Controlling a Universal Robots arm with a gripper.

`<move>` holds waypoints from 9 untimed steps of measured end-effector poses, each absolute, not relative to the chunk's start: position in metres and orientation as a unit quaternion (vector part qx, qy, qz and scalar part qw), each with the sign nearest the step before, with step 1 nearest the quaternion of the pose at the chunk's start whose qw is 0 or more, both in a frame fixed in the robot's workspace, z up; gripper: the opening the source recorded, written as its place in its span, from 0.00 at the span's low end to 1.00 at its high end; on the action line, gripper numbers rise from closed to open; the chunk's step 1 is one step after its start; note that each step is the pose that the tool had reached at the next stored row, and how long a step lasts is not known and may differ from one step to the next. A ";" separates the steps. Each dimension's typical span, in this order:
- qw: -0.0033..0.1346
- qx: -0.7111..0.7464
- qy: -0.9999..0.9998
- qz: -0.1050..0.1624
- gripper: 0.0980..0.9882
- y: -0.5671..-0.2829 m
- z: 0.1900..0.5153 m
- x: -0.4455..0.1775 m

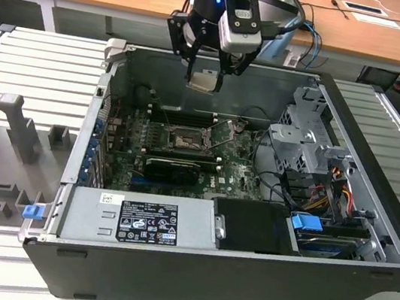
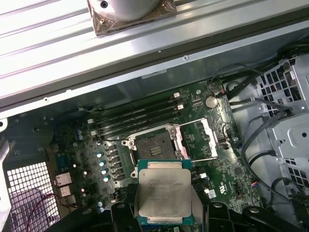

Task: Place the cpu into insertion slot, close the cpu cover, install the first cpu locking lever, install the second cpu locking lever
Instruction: 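Place the cpu into insertion slot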

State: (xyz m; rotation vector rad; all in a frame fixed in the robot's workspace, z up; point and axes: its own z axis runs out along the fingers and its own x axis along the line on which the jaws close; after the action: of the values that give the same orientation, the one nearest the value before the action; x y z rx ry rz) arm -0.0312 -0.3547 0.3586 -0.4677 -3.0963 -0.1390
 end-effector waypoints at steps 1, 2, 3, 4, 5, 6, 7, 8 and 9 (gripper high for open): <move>0.003 -0.152 -0.987 -0.044 0.48 -0.355 0.359 -0.031; 0.003 -0.154 -0.987 -0.044 0.48 -0.355 0.359 -0.031; 0.003 -0.157 -0.987 -0.044 0.48 -0.355 0.359 -0.031; 0.003 -0.159 -0.986 -0.044 0.48 -0.355 0.359 -0.031; 0.003 -0.160 -0.986 -0.044 0.48 -0.355 0.359 -0.031; 0.003 -0.162 -0.986 -0.044 0.48 -0.355 0.359 -0.031; 0.003 -0.164 -0.986 -0.044 0.48 -0.355 0.359 -0.031; 0.003 -0.166 -0.985 -0.044 0.48 -0.355 0.359 -0.031; 0.003 -0.167 -0.985 -0.044 0.48 -0.355 0.359 -0.031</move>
State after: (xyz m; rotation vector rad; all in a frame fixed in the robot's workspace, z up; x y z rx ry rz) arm -0.0312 -0.3547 0.3586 -0.5244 -3.0888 -0.1393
